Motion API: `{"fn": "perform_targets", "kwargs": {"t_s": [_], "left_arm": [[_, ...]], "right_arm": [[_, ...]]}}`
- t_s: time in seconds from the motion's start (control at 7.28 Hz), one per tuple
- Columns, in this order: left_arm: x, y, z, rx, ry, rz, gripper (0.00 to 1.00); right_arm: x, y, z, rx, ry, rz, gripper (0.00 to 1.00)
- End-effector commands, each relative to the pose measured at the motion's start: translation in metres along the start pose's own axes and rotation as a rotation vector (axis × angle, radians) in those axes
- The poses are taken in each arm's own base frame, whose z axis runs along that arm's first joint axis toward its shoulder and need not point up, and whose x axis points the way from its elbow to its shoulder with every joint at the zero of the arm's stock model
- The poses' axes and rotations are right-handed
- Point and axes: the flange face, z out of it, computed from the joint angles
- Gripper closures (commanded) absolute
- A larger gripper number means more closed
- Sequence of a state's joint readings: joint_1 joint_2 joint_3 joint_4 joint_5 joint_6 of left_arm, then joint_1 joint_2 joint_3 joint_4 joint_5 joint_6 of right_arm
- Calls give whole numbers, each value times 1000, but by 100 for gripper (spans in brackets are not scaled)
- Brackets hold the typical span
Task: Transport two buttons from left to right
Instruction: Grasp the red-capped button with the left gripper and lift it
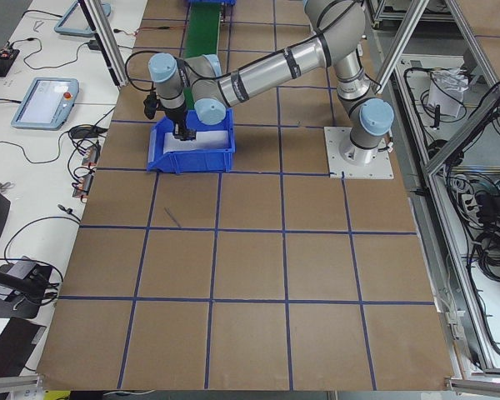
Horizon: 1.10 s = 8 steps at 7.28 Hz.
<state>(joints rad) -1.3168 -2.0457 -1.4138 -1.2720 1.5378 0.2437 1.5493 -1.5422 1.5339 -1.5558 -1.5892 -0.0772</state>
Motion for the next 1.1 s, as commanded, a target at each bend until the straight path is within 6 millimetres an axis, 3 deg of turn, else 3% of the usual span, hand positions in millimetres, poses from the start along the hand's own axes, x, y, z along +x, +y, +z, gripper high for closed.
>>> {"fn": "perform_targets", "kwargs": {"t_s": [0.0,0.14,0.41,0.69,0.96], "left_arm": [[15,27,-64,-5,-21,-2,84],[35,33,-83,-5,-22,7,84],[99,36,-87,-5,-23,-46,84],[159,29,-67,26,-19,-82,84],[212,13,-28,74,-12,-86,84]], "right_arm": [[0,0,0,-1,0,-1,0],[0,0,0,1,0,-1,0],[0,0,0,-1,0,-3,0],[0,0,0,-1,0,-3,0],[0,0,0,-1,0,-3,0]]}}
